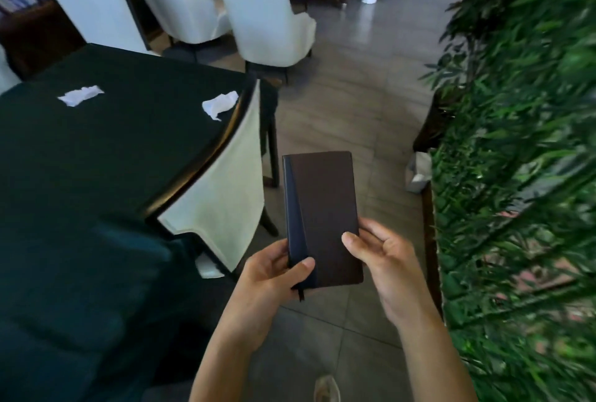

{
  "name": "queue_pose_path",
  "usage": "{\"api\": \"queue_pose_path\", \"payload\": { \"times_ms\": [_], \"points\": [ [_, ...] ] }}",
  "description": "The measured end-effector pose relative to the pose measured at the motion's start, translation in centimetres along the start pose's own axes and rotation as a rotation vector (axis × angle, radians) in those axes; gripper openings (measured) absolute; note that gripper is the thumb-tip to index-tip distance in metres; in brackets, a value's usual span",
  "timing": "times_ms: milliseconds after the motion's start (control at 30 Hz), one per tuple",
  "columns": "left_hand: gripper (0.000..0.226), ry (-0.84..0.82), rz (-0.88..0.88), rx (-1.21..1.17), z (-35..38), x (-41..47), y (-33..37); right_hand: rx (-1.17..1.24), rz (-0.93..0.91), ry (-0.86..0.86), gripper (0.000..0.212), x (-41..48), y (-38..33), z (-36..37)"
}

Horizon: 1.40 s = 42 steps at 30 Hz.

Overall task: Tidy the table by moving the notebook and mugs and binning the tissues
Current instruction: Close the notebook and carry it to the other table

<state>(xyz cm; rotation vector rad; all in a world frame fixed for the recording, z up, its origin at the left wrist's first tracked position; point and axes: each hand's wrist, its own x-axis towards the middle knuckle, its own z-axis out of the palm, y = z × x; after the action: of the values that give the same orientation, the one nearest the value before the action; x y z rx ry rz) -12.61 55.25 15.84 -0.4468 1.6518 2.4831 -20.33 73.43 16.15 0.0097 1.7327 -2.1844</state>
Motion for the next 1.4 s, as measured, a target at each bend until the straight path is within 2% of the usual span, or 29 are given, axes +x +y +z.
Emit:
{"api": "queue_pose_path", "payload": {
  "times_ms": [167,333,500,733,967,1233,1400],
  "points": [
    [0.026,0.045,-0.033,0.066,5.2,3.1,-1.5,0.006,-0.004,0.009,0.033,1.6,-1.1,-5.6],
    [0.022,0.114,-0.043,0.092,7.4,6.8,-1.1,0.035,0.013,0.058,0.035,4.3,-1.4,-8.4],
    [0.018,0.083,0.010,0.197,8.5,12.6,0.3,0.064,-0.023,0.115,0.035,9.1,-2.8,-10.0],
    [0.018,0.001,0.047,0.245,8.9,24.1,5.0,0.068,-0.065,0.197,0.037,19.7,-7.1,-10.5],
    [0.022,-0.007,0.061,0.257,8.4,35.4,12.1,0.112,-0.084,0.220,0.036,32.0,-11.6,-8.4],
    [0.022,0.007,0.058,0.245,8.1,44.3,15.1,0.036,-0.078,0.163,0.037,42.6,-13.5,-8.4],
    [0.020,0.074,0.080,0.282,8.3,51.1,16.3,0.041,-0.064,0.095,0.026,50.6,-14.6,-9.1]
  ]
}}
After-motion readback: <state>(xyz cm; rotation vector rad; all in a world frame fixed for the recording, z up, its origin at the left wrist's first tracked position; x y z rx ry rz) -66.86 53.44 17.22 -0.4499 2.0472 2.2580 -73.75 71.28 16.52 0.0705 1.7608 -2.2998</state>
